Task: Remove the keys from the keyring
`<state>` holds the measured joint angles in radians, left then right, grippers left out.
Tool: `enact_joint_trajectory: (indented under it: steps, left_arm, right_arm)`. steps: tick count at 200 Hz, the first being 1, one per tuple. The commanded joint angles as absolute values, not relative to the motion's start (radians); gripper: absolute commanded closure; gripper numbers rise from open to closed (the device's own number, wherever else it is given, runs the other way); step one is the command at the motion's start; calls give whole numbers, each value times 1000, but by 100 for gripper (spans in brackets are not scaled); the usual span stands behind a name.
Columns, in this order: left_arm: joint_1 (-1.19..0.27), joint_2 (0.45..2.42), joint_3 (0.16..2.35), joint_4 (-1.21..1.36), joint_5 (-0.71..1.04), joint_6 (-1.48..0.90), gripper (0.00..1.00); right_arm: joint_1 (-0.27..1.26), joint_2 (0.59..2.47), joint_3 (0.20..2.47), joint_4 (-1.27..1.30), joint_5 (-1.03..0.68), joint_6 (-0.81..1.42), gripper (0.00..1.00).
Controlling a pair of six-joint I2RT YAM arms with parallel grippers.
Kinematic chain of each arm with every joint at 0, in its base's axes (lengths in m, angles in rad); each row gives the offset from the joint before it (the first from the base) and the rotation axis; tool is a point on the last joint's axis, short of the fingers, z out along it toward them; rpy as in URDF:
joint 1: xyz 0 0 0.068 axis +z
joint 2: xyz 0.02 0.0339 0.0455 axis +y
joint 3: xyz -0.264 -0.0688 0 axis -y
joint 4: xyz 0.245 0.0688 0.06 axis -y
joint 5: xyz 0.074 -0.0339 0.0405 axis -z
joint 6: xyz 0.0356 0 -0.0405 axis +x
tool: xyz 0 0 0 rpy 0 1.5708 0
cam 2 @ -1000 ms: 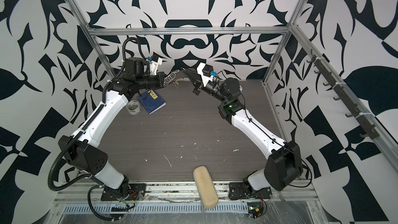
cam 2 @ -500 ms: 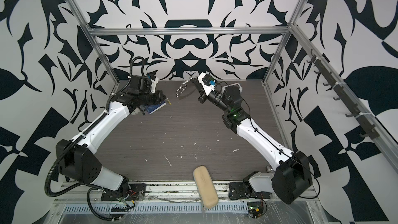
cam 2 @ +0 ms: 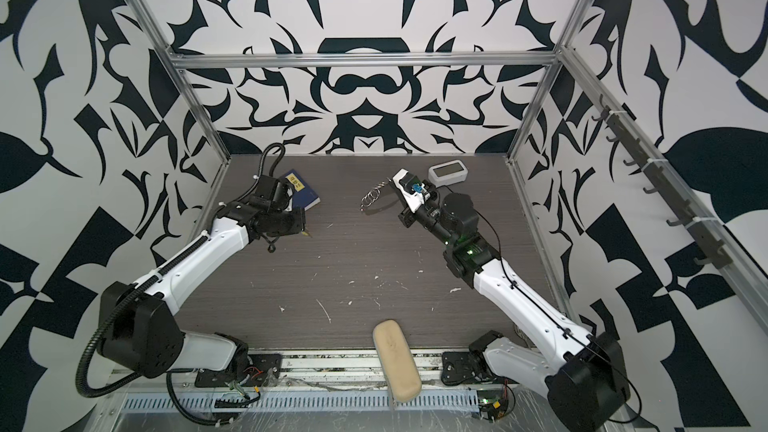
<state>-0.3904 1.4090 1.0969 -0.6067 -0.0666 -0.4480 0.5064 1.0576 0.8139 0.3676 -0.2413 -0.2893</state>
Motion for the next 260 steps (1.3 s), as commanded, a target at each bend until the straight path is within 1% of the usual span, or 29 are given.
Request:
enact_joint_trajectory:
  steps: [1, 64, 105, 137, 140, 148, 168, 186, 195, 221, 243, 260]
  left_arm:
    - [-400, 1391, 1058, -651, -124, -518, 100]
    - [-399, 1431, 999, -649, -135, -584, 100]
    - [-392, 1583, 1094, -642, -98, -548, 100]
    - [-384, 1741, 1245, -691, -95, -496, 100]
    - [-383, 1754, 1257, -693, -95, -492, 97]
    - [-380, 1790, 1291, -700, -88, -482, 86]
    - [-377, 1857, 1371, -729, -81, -455, 63]
    - [-378, 1872, 1435, -747, -95, -431, 51]
    - [-378, 1863, 1462, -746, -113, -413, 43]
    - [-382, 1760, 1462, -664, -134, -368, 37]
    - [-383, 1648, 1382, -542, -136, -347, 36]
    - [-385, 1599, 1341, -503, -122, -339, 35]
  right_arm:
    - [511, 1000, 805, 363, -198, -315, 100]
    - [512, 962, 782, 309, -177, -336, 100]
    - [509, 978, 803, 290, -174, -363, 100]
    - [504, 983, 826, 249, -166, -391, 100]
    - [503, 983, 827, 240, -166, -395, 100]
    - [503, 983, 836, 220, -163, -405, 100]
    - [500, 975, 850, 161, -144, -431, 100]
    - [497, 961, 848, 124, -128, -442, 100]
    - [495, 954, 846, 107, -120, -445, 100]
    - [495, 943, 840, 55, -84, -447, 100]
    - [493, 945, 825, 24, -35, -436, 100]
    - [494, 950, 821, -23, 11, -422, 100]
